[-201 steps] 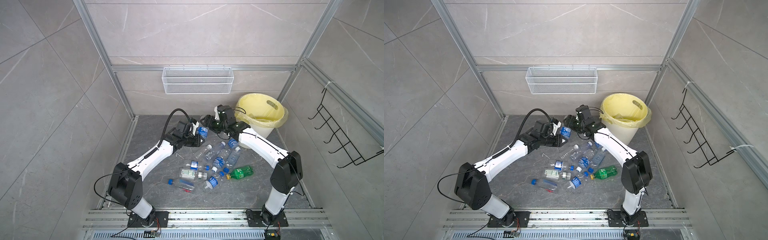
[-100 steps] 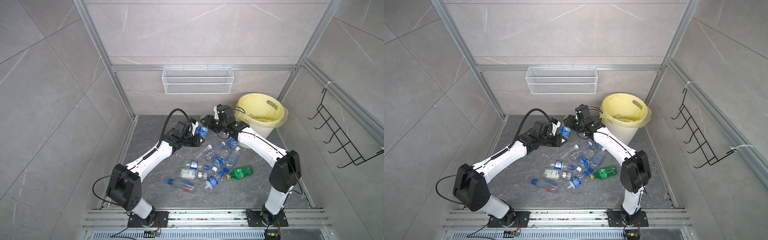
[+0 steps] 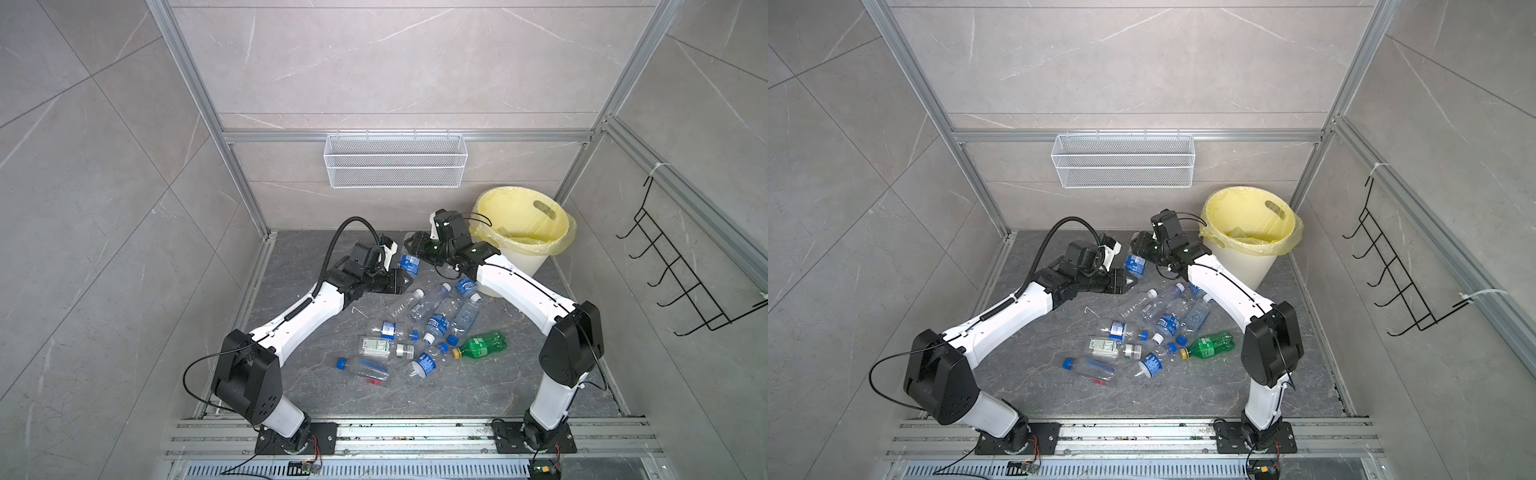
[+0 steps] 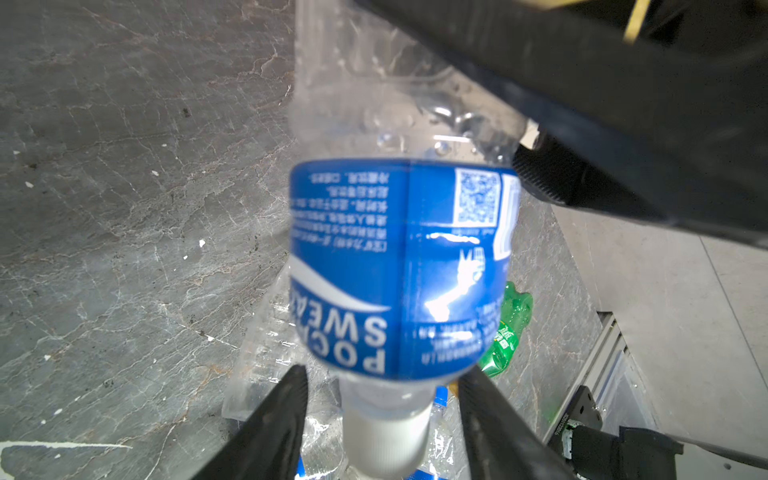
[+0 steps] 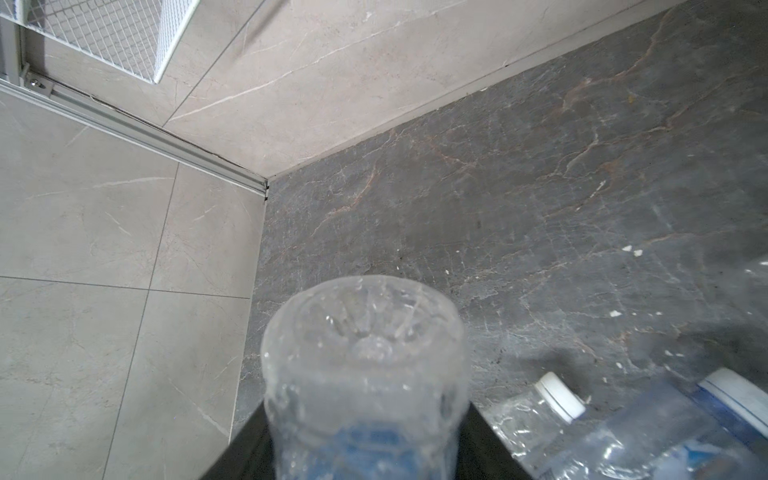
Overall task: Throw the plastic bottles in the bin
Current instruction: 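Raise the blue-labelled bottle toward the right gripper while the right gripper grasps its base, then carry the blue-labelled bottle over the bin with the right gripper and release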
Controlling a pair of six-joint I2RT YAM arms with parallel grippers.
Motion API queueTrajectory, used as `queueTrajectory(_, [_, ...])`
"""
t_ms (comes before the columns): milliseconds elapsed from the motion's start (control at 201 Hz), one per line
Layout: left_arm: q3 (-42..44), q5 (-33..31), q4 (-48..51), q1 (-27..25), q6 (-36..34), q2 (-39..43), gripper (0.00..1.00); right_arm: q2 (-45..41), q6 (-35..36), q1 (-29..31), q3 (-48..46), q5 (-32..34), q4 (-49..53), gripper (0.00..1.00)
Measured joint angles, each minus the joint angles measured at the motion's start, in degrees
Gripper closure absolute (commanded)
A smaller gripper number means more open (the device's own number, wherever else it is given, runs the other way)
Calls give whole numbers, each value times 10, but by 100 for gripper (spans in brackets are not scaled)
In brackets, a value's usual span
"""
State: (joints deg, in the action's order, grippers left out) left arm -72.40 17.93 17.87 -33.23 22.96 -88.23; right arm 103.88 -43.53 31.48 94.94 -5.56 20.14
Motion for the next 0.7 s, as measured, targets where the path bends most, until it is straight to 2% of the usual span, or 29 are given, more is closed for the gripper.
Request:
queueTrajectory(234, [0,-14,0,0,-17,20,22,-36,35,-2,1,35,26,70])
queueTrajectory(358, [0,-18,0,-1,-26,26,6,-57,62,-6,14,59,49,70])
queueTrajectory(428, [0,-21,0,-2,-30,29,1,-73,85,-9,25,82,68,70])
queueTrajectory(557, [-13,-26,5,-9,-31,29,0,-112,134,-12,54,137,100,70])
queueTrajectory(697, [-67,-50,19,-38,-45,28,0,-170,189,-14,79,201,124,70])
